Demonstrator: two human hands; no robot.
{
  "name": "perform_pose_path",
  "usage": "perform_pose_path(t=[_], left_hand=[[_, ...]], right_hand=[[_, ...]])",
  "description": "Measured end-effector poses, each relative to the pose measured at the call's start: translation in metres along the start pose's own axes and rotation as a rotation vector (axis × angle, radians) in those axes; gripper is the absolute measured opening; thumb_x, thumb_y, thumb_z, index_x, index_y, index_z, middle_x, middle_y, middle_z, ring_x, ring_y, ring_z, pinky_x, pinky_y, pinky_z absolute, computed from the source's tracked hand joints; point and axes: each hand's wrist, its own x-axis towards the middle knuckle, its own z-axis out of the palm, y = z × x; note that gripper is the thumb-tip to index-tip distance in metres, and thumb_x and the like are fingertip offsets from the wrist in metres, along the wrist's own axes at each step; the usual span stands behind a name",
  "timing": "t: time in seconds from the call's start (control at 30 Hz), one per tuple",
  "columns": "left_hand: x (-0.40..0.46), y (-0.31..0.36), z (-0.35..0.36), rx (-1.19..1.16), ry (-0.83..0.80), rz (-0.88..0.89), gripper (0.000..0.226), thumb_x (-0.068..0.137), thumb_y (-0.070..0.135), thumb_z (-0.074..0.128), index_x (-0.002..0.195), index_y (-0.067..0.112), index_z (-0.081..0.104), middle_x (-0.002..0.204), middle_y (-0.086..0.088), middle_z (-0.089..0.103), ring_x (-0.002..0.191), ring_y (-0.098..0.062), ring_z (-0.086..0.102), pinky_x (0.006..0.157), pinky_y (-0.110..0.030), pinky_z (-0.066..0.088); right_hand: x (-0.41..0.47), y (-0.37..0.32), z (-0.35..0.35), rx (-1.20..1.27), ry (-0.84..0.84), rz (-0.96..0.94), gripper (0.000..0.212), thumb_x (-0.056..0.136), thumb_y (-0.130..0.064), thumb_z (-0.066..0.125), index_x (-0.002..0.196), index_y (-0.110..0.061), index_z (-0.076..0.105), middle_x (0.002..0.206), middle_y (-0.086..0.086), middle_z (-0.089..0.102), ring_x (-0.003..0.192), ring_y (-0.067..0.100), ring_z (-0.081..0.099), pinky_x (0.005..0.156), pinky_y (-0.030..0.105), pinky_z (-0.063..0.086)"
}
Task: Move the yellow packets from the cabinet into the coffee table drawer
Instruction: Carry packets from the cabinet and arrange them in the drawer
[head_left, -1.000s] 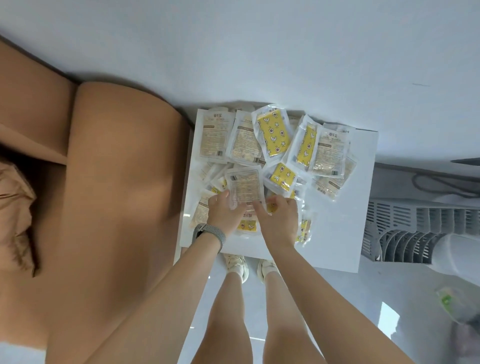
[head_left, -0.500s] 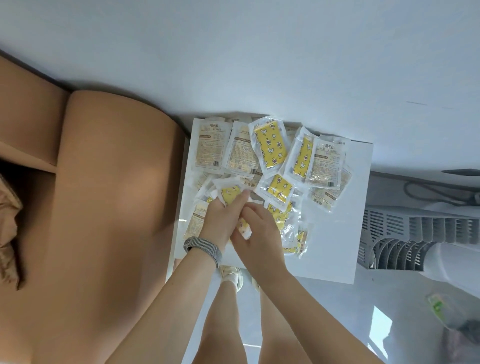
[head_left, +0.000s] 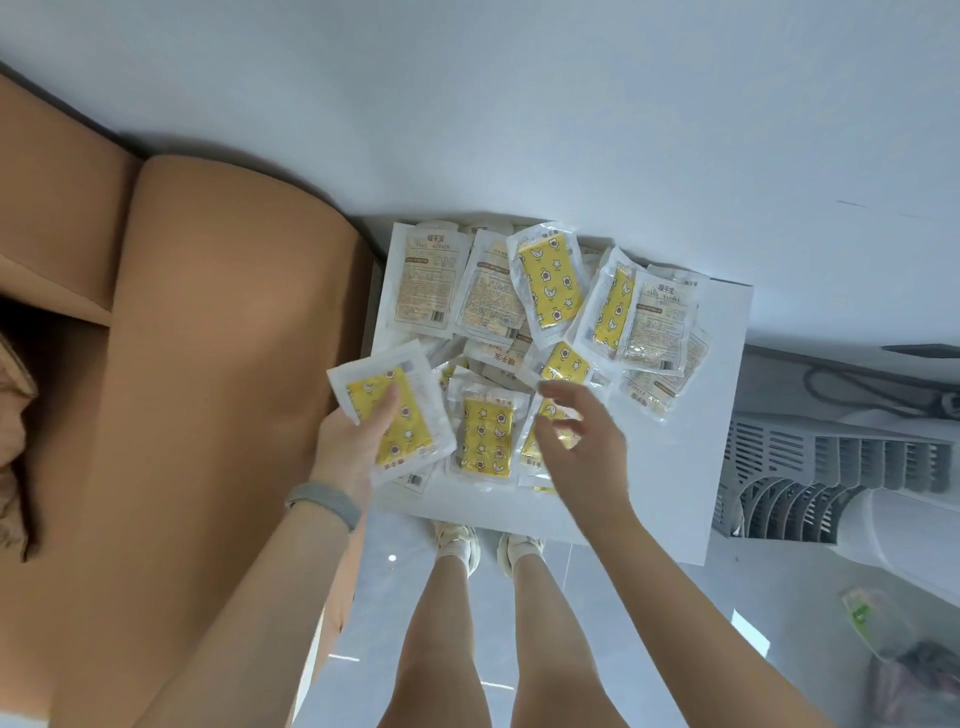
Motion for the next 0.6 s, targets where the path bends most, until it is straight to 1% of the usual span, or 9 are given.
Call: perform_pose_path(t=[0.13, 0.27, 0.3, 0.33, 0.37, 0.4, 0.47, 0.53, 0.6], left_hand=[[0.009, -0.016, -0.035, 0.184, 0.057, -0.076, 0.017, 0.079, 0.028, 0.078, 0.09, 0.017, 0.071, 0.087, -0.006, 0.074, 0.069, -0.018, 0.071, 0.057, -0.03, 0.058], [0.014, -0.037, -0.038, 0.382, 0.031, -0.023, 0.022, 0.075, 0.02, 0.083, 0.092, 0.017, 0.068, 0.092, -0.006, 0.072, 0.077, -0.016, 0.068, 0.054, -0.018, 0.054], [0.014, -0.042, -0.035, 0.369, 0.027, 0.001, 0.029, 0.073, 0.022, 0.084, 0.096, 0.019, 0.066, 0.096, -0.005, 0.071, 0.083, -0.017, 0.067, 0.057, -0.017, 0.055], [0.018, -0.049, -0.034, 0.376, 0.035, 0.037, 0.043, 0.068, 0.03, 0.088, 0.103, 0.02, 0.064, 0.104, -0.004, 0.069, 0.095, -0.018, 0.065, 0.067, -0.02, 0.057], [0.023, -0.056, -0.032, 0.429, 0.056, 0.078, 0.061, 0.061, 0.039, 0.089, 0.113, 0.023, 0.061, 0.114, -0.001, 0.063, 0.111, -0.019, 0.058, 0.083, -0.026, 0.056], [0.026, -0.062, -0.03, 0.508, 0.081, 0.119, 0.075, 0.058, 0.042, 0.089, 0.123, 0.024, 0.057, 0.123, 0.003, 0.056, 0.125, -0.017, 0.046, 0.098, -0.029, 0.048], [0.029, -0.069, -0.024, 0.669, 0.152, 0.211, 0.078, 0.066, 0.037, 0.087, 0.133, 0.019, 0.052, 0.134, 0.008, 0.044, 0.133, -0.014, 0.026, 0.107, -0.024, 0.032], [0.026, -0.072, -0.014, 0.834, 0.182, 0.257, 0.071, 0.066, 0.05, 0.081, 0.124, 0.014, 0.061, 0.138, 0.011, 0.041, 0.132, -0.017, 0.024, 0.107, -0.026, 0.029], [0.021, -0.071, -0.007, 0.934, 0.181, 0.233, 0.071, 0.054, 0.073, 0.064, 0.095, 0.016, 0.065, 0.128, 0.007, 0.046, 0.129, -0.021, 0.029, 0.103, -0.027, 0.028]], right_hand=[[0.013, 0.015, -0.018, 0.134, 0.235, 0.271, 0.042, 0.089, -0.007, 0.063, 0.127, -0.02, 0.05, 0.116, -0.005, 0.06, 0.099, 0.012, 0.059, 0.069, 0.015, 0.044], [0.02, 0.027, -0.025, 0.15, 0.274, 0.377, 0.047, 0.089, -0.008, 0.062, 0.131, -0.02, 0.045, 0.123, -0.001, 0.055, 0.101, 0.018, 0.06, 0.064, 0.019, 0.043], [0.021, 0.028, -0.025, 0.136, 0.262, 0.377, 0.049, 0.089, -0.008, 0.062, 0.133, -0.02, 0.044, 0.124, -0.002, 0.055, 0.102, 0.019, 0.06, 0.064, 0.019, 0.043], [0.021, 0.029, -0.025, 0.112, 0.244, 0.369, 0.051, 0.089, -0.007, 0.062, 0.135, -0.02, 0.044, 0.123, -0.002, 0.055, 0.103, 0.019, 0.06, 0.064, 0.019, 0.043], [0.021, 0.029, -0.025, 0.081, 0.223, 0.354, 0.054, 0.089, -0.007, 0.062, 0.138, -0.02, 0.042, 0.123, -0.003, 0.054, 0.103, 0.019, 0.059, 0.065, 0.018, 0.043], [0.02, 0.03, -0.025, 0.053, 0.203, 0.334, 0.056, 0.089, -0.007, 0.062, 0.14, -0.02, 0.041, 0.123, -0.003, 0.054, 0.103, 0.018, 0.058, 0.065, 0.018, 0.043], [0.018, 0.028, -0.025, 0.02, 0.174, 0.302, 0.059, 0.088, -0.007, 0.062, 0.142, -0.021, 0.041, 0.123, -0.005, 0.054, 0.104, 0.017, 0.058, 0.069, 0.021, 0.045], [0.017, 0.027, -0.025, 0.017, 0.156, 0.293, 0.06, 0.088, -0.006, 0.061, 0.142, -0.021, 0.04, 0.123, -0.006, 0.054, 0.105, 0.016, 0.058, 0.072, 0.022, 0.045], [0.017, 0.026, -0.026, 0.024, 0.143, 0.293, 0.059, 0.089, -0.006, 0.061, 0.142, -0.021, 0.041, 0.124, -0.006, 0.055, 0.106, 0.014, 0.057, 0.072, 0.018, 0.044]])
